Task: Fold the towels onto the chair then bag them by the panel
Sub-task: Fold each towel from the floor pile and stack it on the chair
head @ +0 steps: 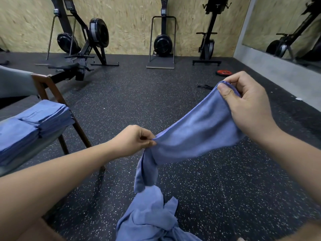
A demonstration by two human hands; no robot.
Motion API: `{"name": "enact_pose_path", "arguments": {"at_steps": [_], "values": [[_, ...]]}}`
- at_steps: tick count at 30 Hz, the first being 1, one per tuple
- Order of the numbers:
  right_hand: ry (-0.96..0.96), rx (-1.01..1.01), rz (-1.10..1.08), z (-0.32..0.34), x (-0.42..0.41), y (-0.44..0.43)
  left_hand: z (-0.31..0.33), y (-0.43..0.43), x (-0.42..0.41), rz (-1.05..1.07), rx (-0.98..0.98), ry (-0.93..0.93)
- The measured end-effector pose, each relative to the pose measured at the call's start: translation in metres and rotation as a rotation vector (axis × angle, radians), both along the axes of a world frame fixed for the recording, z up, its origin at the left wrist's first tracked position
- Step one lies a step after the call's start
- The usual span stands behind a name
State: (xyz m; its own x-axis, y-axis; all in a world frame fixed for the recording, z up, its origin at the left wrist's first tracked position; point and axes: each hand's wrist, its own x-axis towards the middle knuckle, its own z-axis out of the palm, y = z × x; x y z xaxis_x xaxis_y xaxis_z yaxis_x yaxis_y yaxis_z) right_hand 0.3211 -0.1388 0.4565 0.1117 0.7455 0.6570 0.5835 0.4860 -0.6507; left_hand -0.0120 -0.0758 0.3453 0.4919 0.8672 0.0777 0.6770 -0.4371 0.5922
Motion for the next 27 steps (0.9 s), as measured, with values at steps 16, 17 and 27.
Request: {"name": "enact_pose_path", "arguments": {"at_steps": [16,17,27], "values": [[-0.532,-0.616,0.430,-0.054,-0.060,-0.012,0.052,-0.052,0.032,-0.252,0.237,-0.025],[-0.537,-0.639,0.446,-0.055,-0.060,-0.011,0.051,-0.054,0.033,-0.267,0.241,-0.033],[-0.426,-0.593,0.537,-0.053,-0.050,-0.009,0.049,-0.056,0.036,-0.265,0.293,-0.028]]}}
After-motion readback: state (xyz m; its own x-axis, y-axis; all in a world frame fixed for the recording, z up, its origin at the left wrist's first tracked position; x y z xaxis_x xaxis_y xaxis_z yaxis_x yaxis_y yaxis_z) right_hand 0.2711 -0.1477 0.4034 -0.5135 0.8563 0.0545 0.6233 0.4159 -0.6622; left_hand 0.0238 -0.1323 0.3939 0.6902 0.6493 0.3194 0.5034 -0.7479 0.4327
